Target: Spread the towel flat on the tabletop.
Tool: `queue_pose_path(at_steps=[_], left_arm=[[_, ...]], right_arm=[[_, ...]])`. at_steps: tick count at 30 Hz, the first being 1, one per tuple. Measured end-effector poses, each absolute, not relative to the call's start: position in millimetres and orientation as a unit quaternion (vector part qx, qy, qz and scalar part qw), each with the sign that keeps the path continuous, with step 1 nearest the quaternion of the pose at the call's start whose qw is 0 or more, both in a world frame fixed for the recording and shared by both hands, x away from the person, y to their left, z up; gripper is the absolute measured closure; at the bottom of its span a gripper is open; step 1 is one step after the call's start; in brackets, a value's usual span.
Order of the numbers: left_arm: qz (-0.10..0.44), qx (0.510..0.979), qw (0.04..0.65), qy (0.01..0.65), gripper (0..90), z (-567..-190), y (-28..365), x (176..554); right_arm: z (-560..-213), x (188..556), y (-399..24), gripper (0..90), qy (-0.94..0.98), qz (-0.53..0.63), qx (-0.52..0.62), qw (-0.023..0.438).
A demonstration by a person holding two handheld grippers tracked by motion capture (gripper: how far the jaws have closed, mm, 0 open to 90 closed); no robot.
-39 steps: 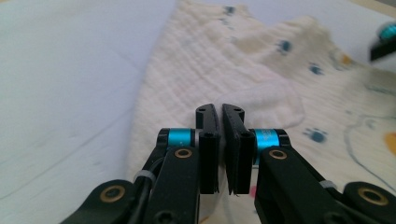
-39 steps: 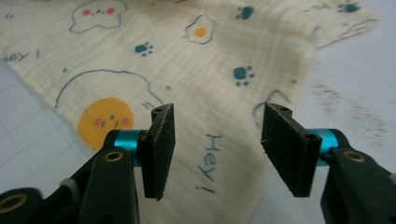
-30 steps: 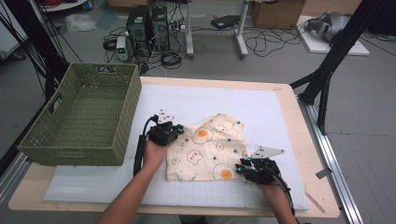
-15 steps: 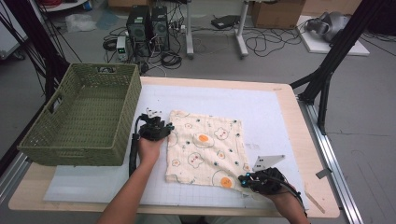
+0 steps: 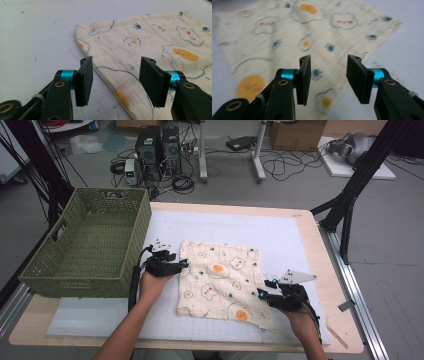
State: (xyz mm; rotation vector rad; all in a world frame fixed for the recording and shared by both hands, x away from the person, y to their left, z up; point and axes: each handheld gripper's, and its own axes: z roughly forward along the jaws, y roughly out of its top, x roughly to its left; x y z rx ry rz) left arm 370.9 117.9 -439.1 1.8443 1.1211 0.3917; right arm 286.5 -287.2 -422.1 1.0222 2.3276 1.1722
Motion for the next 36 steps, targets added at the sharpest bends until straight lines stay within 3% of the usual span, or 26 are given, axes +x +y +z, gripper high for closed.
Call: queue_pose_path(at_steps=[5,11,17,18,19,20,21,24,27,31,36], left_arm=[[0.146,0.764,0.446,0.442,44.4,-443,119,363],[0.143,0.768,0.45,0.433,43.6,-440,122,360],[0.137,0.77,0.448,0.434,43.5,-439,123,358],[0.138,0.769,0.449,0.434,43.5,-438,123,358],[0.136,0.773,0.446,0.43,43.5,-438,123,357],[0.134,0.774,0.445,0.429,43.5,-438,122,357],[0.131,0.78,0.44,0.424,43.9,-439,120,355],[0.132,0.783,0.439,0.42,44.7,-440,119,353],[0.126,0.789,0.435,0.415,45.0,-444,118,351],[0.124,0.794,0.432,0.409,48.0,-448,112,352],[0.139,0.807,0.423,0.387,55.9,-450,96,354]], right_arm=[[-422,326,-279,36.2,0.8,0.404,0.393,0.205],[-433,375,-267,40.1,0.798,0.366,0.432,0.205],[-445,400,-262,62.7,0.799,0.351,0.447,0.196],[-445,403,-263,78.9,0.794,0.35,0.458,0.195],[-445,403,-263,78.9,0.794,0.35,0.458,0.195],[-444,404,-263,86.3,0.795,0.345,0.458,0.197],[-442,406,-263,86.9,0.79,0.311,0.469,0.243],[-442,408,-271,85.9,0.761,0.31,0.502,0.269],[-446,409,-280,72.4,0.734,0.337,0.537,0.243],[-444,400,-279,63.5,0.749,0.346,0.505,0.253],[-434,381,-290,58.4,0.757,0.361,0.483,0.253]])
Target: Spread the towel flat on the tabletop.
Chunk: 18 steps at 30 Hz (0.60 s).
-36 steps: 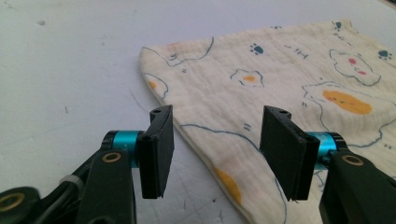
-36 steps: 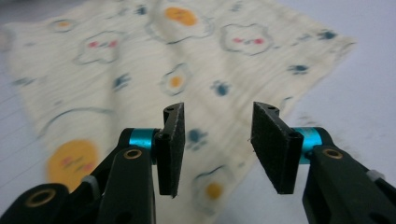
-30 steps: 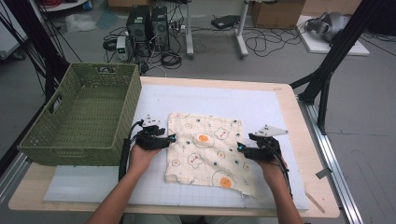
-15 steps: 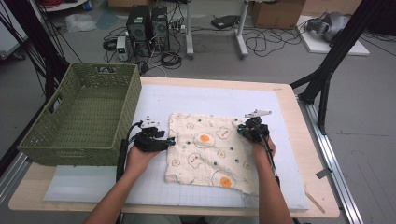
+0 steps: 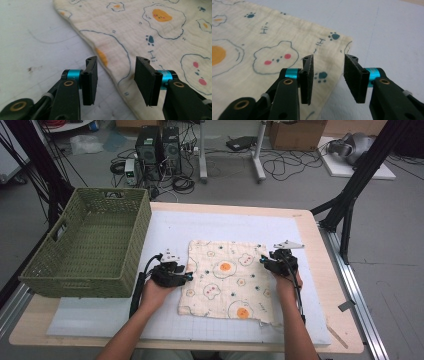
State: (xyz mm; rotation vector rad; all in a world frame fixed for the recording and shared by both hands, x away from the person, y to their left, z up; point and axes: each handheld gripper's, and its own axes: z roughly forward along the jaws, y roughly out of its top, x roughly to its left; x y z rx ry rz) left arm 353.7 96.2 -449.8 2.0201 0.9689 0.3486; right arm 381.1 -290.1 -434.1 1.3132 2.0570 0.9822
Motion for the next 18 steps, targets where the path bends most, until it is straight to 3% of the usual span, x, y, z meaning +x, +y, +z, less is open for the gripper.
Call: queue_pose_path(at_steps=[3,6,13,18], left_arm=[[0.162,0.81,0.412,0.385,63.5,-450,91,355],[0.17,0.81,0.407,0.386,85.5,-449,95,357],[0.191,0.786,0.394,0.436,86.4,-446,120,359],[0.179,0.778,0.406,0.445,83.2,-449,133,354]], right_arm=[[-431,374,-294,55.1,0.756,0.368,0.478,0.253],[-429,365,-299,52.8,0.757,0.373,0.474,0.252],[-430,348,-294,51.4,0.771,0.377,0.459,0.229],[-441,347,-274,55.3,0.789,0.39,0.445,0.165]])
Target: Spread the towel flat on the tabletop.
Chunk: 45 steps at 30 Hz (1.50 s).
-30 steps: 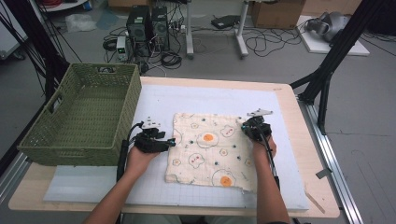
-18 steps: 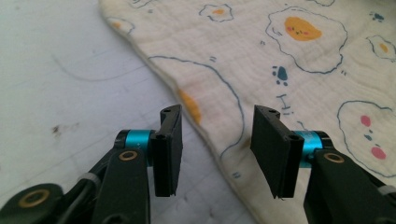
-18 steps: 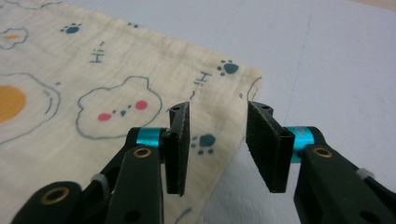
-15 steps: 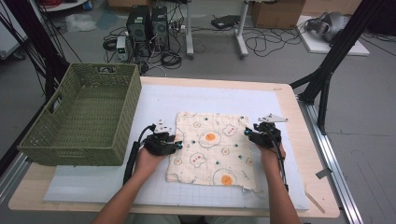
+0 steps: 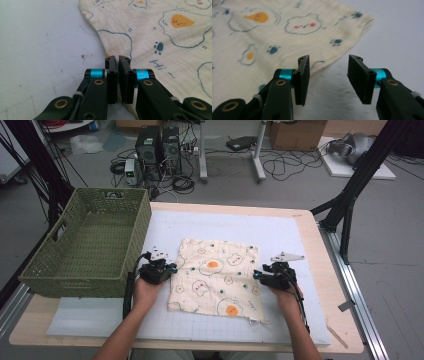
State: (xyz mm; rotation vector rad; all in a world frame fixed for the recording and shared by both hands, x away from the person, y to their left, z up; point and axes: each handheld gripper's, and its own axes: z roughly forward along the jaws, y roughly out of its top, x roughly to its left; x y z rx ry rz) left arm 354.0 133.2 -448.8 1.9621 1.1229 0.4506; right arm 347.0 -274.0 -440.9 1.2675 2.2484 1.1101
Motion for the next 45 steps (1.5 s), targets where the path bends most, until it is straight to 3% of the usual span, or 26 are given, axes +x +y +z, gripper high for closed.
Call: queue_pose_path(at_steps=[3,5,9,10,13,17,20,23,25,29,31,35,42,45], left_arm=[[0.173,0.779,0.412,0.44,72.8,-446,134,352],[0.166,0.779,0.415,0.439,59.5,-445,133,350],[0.159,0.787,0.417,0.425,52.4,-441,131,344],[0.16,0.788,0.42,0.421,52.4,-440,131,343],[0.161,0.789,0.427,0.412,53.2,-436,131,340],[0.161,0.779,0.443,0.413,53.2,-438,133,338],[0.157,0.779,0.441,0.417,52.4,-440,134,337],[0.157,0.777,0.443,0.419,52.8,-442,137,336],[0.155,0.777,0.442,0.42,52.9,-443,139,335],[0.149,0.78,0.442,0.418,53.0,-445,140,330],[0.143,0.784,0.44,0.414,53.1,-446,139,326],[0.13,0.792,0.442,0.401,55.6,-446,135,318],[0.136,0.822,0.417,0.363,65.6,-449,125,300],[0.156,0.839,0.397,0.337,77.9,-446,123,294]], right_arm=[[-447,347,-265,70.1,0.8,0.381,0.436,0.155],[-446,347,-267,89.6,0.809,0.371,0.425,0.164],[-443,346,-271,89.5,0.805,0.339,0.437,0.213],[-442,346,-275,87.5,0.796,0.343,0.449,0.216],[-438,344,-281,69.0,0.769,0.393,0.466,0.195],[-440,344,-270,51.1,0.77,0.411,0.456,0.172],[-450,350,-259,56.9,0.778,0.4,0.457,0.16],[-450,350,-253,83.5,0.791,0.387,0.44,0.177],[-447,350,-249,86.2,0.806,0.356,0.422,0.214],[-445,353,-258,83.2,0.794,0.306,0.451,0.269],[-445,352,-262,69.9,0.785,0.32,0.463,0.259],[-440,340,-267,57.3,0.778,0.348,0.459,0.252],[-435,303,-277,52.8,0.791,0.377,0.425,0.227],[-434,293,-274,53.2,0.798,0.387,0.413,0.208]])
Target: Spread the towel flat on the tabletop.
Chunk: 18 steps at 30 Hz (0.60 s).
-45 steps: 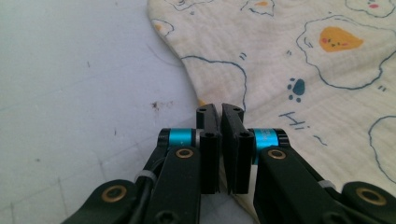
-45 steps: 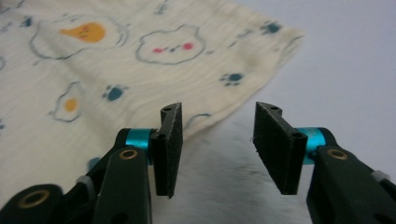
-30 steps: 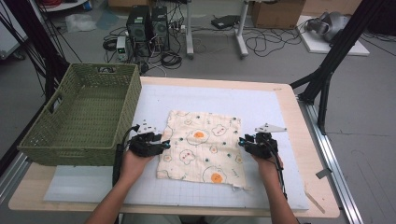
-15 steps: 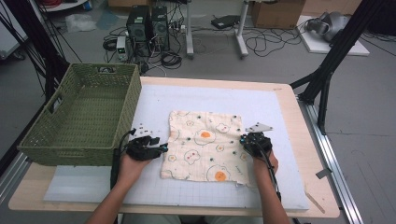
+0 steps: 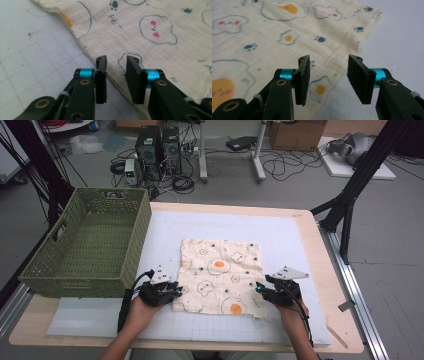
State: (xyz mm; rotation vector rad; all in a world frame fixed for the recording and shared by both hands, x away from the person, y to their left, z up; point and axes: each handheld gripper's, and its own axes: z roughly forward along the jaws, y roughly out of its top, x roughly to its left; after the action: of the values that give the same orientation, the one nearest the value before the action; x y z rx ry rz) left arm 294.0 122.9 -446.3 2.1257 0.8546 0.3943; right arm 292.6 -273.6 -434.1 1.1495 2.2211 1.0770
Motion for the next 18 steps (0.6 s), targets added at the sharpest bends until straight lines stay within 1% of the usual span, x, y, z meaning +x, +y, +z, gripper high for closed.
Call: queue_pose_path(at_steps=[1,2,5,6,7,8,9,11,18], left_arm=[[0.161,0.843,0.392,0.331,84.5,-446,122,292],[0.166,0.845,0.388,0.329,85.8,-445,122,290],[0.16,0.844,0.386,0.335,86.4,-444,128,286],[0.158,0.844,0.386,0.338,86.4,-444,130,284],[0.158,0.842,0.388,0.34,86.4,-444,133,282],[0.156,0.843,0.387,0.339,86.4,-444,135,280],[0.154,0.843,0.387,0.341,86.4,-443,137,278],[0.149,0.844,0.387,0.339,86.4,-443,139,276],[0.133,0.844,0.394,0.34,84.9,-443,143,274]], right_arm=[[-436,291,-272,55.3,0.804,0.388,0.404,0.198],[-438,289,-269,57.0,0.812,0.383,0.396,0.19],[-443,284,-263,62.3,0.831,0.378,0.376,0.159],[-446,283,-261,61.6,0.837,0.377,0.371,0.141],[-447,281,-260,64.6,0.836,0.383,0.367,0.139],[-447,280,-261,68.6,0.837,0.39,0.364,0.125],[-446,279,-263,77.5,0.838,0.391,0.364,0.115],[-446,277,-266,88.0,0.842,0.394,0.354,0.101],[-440,261,-265,88.7,0.868,0.369,0.32,0.088]])
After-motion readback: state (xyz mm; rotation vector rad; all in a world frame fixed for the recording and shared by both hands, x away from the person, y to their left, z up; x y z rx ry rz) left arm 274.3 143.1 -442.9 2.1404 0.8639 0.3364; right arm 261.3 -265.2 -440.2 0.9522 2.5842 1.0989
